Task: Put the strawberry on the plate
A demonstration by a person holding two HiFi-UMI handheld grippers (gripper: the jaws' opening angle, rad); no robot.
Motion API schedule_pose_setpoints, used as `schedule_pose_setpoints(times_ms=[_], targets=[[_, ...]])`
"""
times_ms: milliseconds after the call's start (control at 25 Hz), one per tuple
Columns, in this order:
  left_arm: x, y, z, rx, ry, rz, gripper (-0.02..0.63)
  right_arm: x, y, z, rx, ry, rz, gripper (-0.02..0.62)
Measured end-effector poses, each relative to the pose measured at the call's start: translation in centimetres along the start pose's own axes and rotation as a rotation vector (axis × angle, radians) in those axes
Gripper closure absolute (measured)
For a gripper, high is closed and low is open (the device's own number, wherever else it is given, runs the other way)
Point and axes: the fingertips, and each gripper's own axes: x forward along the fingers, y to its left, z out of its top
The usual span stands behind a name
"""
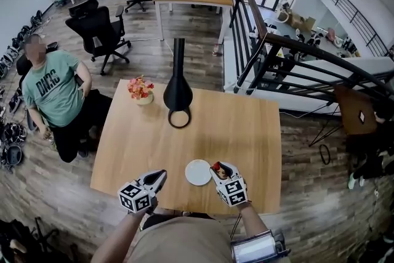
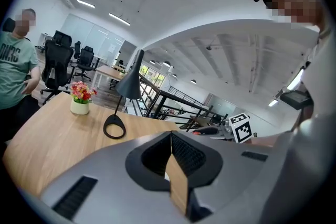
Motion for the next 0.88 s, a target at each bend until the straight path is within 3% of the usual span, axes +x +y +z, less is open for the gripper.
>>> schedule_pose_setpoints(times_ms=[640,880], targets=[[2.4,2.7,-3.0,0.022,0.118,0.036,0.601,6.7,1.8,-8.5,0.007,0.183,0.086,0.445],[2.2,3.9,-4.8,0.010,0.148,0.078,0.601,8.3,2.4,-12.5,-0.004,0.296,0.116,0.445]])
